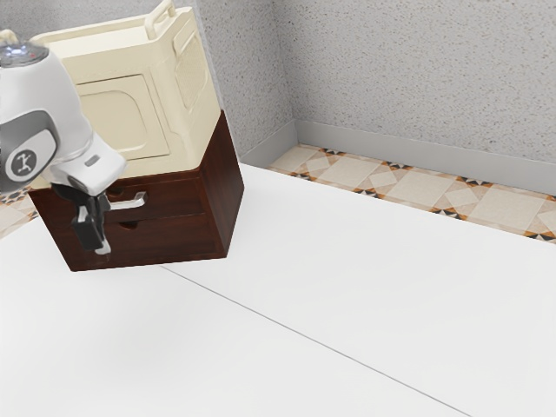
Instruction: Pull the drawer handle with one arm to open the drawer
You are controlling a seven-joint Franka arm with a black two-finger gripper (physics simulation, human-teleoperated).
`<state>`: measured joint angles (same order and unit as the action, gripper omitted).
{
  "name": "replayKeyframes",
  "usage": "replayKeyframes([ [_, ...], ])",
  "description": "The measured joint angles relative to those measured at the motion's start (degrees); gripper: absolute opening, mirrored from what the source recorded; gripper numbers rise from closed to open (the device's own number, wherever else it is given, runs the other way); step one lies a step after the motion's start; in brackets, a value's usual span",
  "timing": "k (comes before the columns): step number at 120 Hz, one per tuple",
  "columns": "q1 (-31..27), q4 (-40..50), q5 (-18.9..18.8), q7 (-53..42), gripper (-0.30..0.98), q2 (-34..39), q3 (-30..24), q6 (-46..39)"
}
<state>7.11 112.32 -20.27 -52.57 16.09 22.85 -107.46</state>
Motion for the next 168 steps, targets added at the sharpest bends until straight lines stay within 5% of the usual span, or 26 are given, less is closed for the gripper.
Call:
replayKeyframes([
  [42,-3.0,-2.6,3.1,-8.4,0.42,-6.2,2.5,-9.6],
  [133,-9.0,-6.9,11.1,-25.8,0.34,-14.4,2.5,-15.8],
  [168,-9.3,-5.6,13.3,-29.2,0.13,-14.4,2.3,-16.4],
])
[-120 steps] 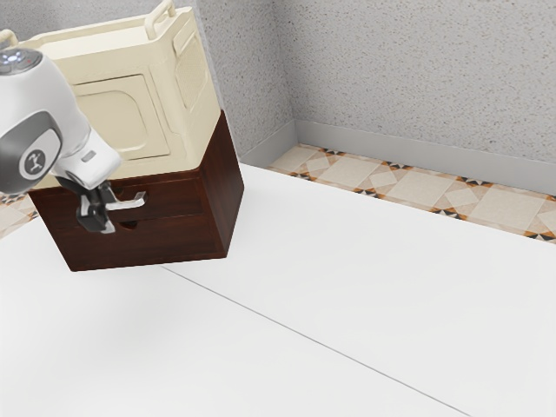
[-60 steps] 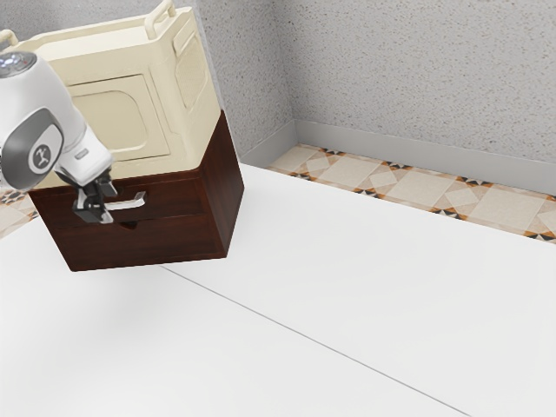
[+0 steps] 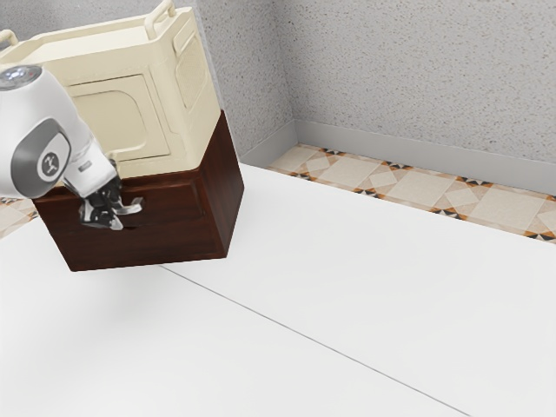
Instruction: Pull the drawer handle with one arm to open the drawer
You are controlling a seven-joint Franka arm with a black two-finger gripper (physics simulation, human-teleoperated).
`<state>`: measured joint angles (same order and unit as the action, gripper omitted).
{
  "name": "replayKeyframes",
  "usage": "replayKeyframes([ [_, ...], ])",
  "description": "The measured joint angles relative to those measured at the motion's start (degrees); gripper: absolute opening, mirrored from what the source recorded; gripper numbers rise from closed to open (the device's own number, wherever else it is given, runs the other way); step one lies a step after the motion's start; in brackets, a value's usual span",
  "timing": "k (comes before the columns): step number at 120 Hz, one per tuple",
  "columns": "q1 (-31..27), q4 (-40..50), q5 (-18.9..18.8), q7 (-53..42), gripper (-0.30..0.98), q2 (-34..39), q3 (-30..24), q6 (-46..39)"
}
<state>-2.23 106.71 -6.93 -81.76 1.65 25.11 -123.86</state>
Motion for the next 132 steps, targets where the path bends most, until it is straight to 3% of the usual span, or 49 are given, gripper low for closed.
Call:
replayKeyframes([
  [16,0.8,3.6,0.1,-1.0,0.03,3.6,0.1,-0.1],
  [37,1.5,9.5,-0.1,-2.1,-0.01,9.7,0.2,-0.2],
  [80,1.4,19.8,-1.9,-3.5,-0.05,21.7,0.1,-0.3],
  [132,1.1,25.8,-2.5,-4.3,-0.06,28.8,-0.4,-0.4],
])
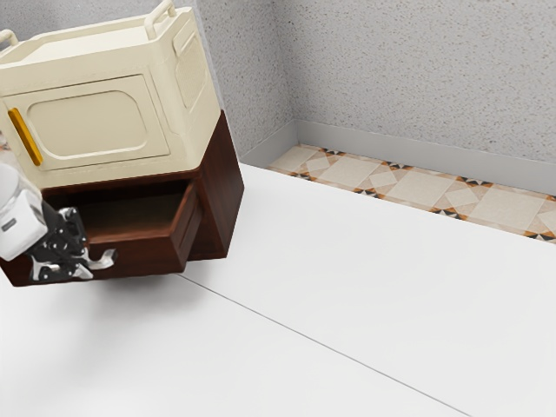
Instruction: Pull the drawer handle with one arm to open the drawer
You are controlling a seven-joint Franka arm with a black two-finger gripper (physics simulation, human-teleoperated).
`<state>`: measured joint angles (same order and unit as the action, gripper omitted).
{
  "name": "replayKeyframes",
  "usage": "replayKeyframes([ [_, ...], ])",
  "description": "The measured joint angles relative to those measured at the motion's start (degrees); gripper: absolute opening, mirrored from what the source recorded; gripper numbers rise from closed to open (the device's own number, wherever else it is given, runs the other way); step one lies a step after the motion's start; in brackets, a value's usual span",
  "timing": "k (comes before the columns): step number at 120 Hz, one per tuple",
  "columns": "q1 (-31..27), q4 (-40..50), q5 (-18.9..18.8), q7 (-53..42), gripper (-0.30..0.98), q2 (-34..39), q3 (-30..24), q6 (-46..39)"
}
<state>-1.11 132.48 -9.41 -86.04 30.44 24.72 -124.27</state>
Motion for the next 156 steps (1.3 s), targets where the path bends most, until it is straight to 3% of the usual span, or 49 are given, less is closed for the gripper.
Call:
replayKeyframes([
  [87,-2.3,3.6,0.1,4.9,-0.08,6.0,-3.6,3.9],
  [118,-2.7,3.0,0.3,6.3,0.06,5.8,-3.6,5.0],
  [129,-3.1,2.2,0.6,6.6,0.17,5.7,-3.6,5.8],
  [147,-3.3,-5.3,0.7,7.0,0.32,4.4,-4.0,10.3],
  [156,-2.3,-14.7,0.8,7.2,0.36,-2.1,-4.9,15.3],
])
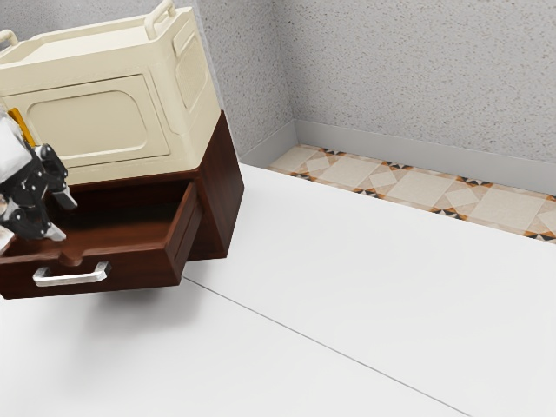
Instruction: Pull the drawer handle with one arm to open the drawer
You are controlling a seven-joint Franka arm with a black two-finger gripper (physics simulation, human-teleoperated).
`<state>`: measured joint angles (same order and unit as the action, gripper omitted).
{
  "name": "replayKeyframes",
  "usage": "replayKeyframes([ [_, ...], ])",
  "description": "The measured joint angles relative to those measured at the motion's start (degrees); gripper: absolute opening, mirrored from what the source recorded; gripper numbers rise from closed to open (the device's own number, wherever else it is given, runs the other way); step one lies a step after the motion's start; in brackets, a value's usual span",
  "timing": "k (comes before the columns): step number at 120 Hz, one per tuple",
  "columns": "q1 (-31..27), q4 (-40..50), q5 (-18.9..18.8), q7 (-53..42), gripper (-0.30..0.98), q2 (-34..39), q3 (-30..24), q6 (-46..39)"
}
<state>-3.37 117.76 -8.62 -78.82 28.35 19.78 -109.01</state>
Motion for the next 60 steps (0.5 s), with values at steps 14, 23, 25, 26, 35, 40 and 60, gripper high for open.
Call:
replayKeyframes([
  [14,2.8,-19.2,0.8,0.2,0.42,-14.8,-0.7,11.5],
  [23,4.1,-29.8,2.0,0.3,0.47,-22.7,-0.9,19.4],
  [25,4.3,-31.6,2.4,0.3,0.48,-24.3,-0.9,21.0],
  [26,4.4,-32.5,2.5,0.3,0.49,-25.1,-0.9,21.7],
  [35,5.6,-38.6,4.4,0.4,0.55,-30.5,-1.1,27.3],
  [40,6.8,-40.1,5.3,0.9,0.57,-31.9,-1.1,29.6],
  [60,10.2,-41.5,6.8,5.5,0.63,-32.4,-1.1,33.0],
])
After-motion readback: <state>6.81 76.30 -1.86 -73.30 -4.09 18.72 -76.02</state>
